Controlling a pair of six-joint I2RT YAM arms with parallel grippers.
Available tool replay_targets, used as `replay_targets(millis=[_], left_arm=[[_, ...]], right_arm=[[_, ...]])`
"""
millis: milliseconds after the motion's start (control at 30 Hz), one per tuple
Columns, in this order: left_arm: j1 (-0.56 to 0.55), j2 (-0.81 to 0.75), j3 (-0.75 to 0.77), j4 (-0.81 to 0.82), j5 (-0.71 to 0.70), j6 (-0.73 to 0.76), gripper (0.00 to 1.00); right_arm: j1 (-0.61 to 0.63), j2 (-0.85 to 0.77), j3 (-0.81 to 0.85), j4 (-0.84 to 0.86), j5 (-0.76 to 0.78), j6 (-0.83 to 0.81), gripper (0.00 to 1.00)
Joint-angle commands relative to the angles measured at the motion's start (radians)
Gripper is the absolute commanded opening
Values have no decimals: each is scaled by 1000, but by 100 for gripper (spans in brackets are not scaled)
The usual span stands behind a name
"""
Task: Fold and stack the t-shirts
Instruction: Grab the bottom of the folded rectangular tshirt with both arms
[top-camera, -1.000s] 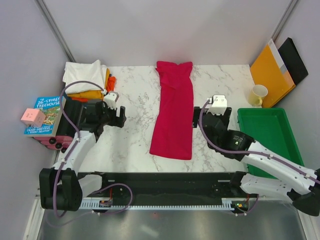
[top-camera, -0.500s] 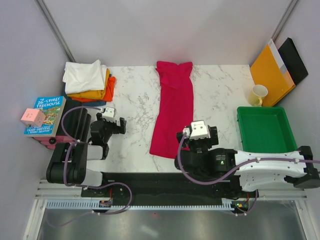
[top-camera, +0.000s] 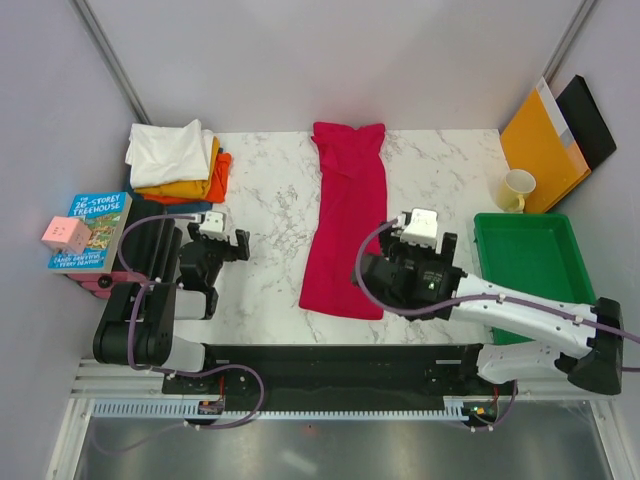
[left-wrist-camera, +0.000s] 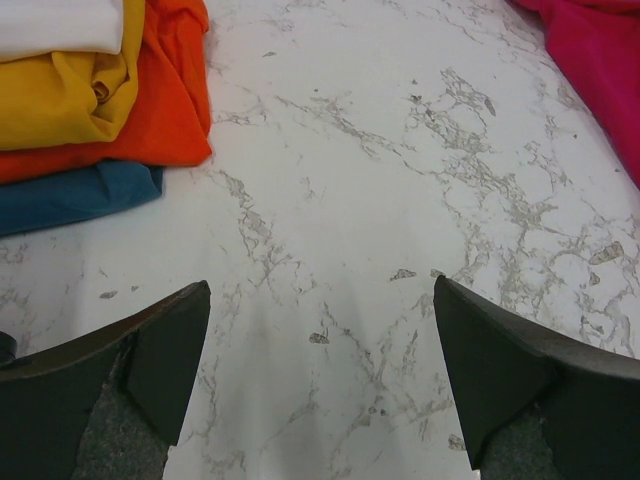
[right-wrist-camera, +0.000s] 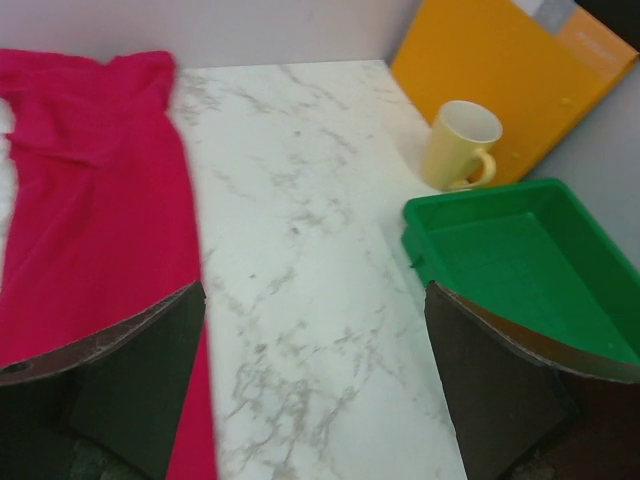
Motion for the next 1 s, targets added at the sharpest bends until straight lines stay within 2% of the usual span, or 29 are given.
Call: replay_targets(millis=[0,33,100,133,167,200,267,300,400,467,600,867,967], left_arm=[[1,7,24,42,-60,-41,100],[1,7,26,39,-60,-39,100],[1,7,26,40,-61,-39,100],[1,7,24,40,-58,-39,100],[1,7,24,40,-58,-41,100],[1,7,24,42,-60,-41,100],[1,7,24,42,-60,-39,100],[1,7,24,40,-60,-39,100],[1,7,24,42,-60,-39,100],[1,7,26,42,-60,-39,100],[1,5,24,42,-62,-39,100],[12,9,35,20,-39,-45,100],[-72,-39,12,25,-81,22,100]], right_arm=[[-216,53,24,265,-102,-372,98],[-237,75,25,317,-139,-517,98],[-294,127,24,444,-176,-557,98],[-322,127,-25,527,-209,-631,98],[-354,103,-61,702,-285,-657,98],[-423,90,-90,760,-418,-657,98],[-493,93,-128,839,-557,-634,98],[-529,110,-122,845,-605,-646,98],[-532,207,-70,813,-556,-649,98],[-534,191,-65,792,-573,-555,98],[-531,150,-116,773,-633,-470,98],[-534,82,-182,804,-761,-525,98],[-532,142,-107,718,-817,-494,98]])
